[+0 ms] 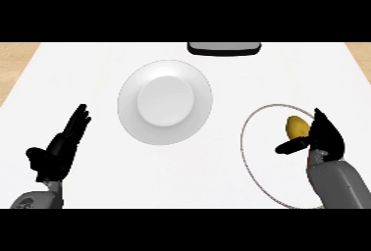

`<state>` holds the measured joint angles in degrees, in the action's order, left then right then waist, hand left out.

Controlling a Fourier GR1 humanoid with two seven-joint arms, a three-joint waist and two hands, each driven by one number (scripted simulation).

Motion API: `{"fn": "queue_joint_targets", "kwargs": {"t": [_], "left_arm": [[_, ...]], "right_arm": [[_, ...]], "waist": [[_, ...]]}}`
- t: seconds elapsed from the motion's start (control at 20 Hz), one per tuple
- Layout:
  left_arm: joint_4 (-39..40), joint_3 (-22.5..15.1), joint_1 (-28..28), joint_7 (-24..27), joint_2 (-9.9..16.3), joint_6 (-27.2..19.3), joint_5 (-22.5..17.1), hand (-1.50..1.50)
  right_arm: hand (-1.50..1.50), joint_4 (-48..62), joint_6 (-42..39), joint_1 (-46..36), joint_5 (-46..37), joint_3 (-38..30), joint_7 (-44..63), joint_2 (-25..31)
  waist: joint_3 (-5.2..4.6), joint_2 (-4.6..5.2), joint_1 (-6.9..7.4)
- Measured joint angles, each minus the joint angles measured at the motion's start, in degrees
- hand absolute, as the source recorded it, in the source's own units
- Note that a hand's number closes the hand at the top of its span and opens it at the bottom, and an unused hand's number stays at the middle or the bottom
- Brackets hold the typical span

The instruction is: Pick the lemon from the placemat and place it in the plate

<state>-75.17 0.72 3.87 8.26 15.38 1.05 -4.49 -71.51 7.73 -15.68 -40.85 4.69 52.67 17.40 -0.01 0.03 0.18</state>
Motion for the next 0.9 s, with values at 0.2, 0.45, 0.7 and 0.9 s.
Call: {"fn": "queue_joint_targets", "kwargs": {"t": [0.2,0.45,0.7,0.9], "left_arm": [[-3.3,-0.1,-1.8,-1.7,-0.4,0.2,0.5,0.0],[-2.1,0.9,-1.0,-1.6,-1.3,0.4,1.5,0.0],[-3.3,1.7,-1.7,-2.3,-1.0,0.8,1.5,0.0],[-3.6,2.1,-2.3,-2.1,-1.0,0.6,1.5,0.0]], "right_arm": [[1.5,2.2,-1.2,-0.2,2.0,-1.3,-5.4,-0.4],[1.5,5.9,-1.6,-1.6,2.1,-3.2,-11.5,-0.2],[1.5,-4.3,1.8,5.8,-2.6,1.9,-8.0,-4.6],[1.5,-12.3,7.4,14.7,-12.1,10.9,-3.0,-10.4]], "waist": [[-0.23,-0.26,0.06],[-0.42,-0.41,-0.05],[-0.96,-1.15,-0.79],[-1.25,-1.54,-1.56]]}}
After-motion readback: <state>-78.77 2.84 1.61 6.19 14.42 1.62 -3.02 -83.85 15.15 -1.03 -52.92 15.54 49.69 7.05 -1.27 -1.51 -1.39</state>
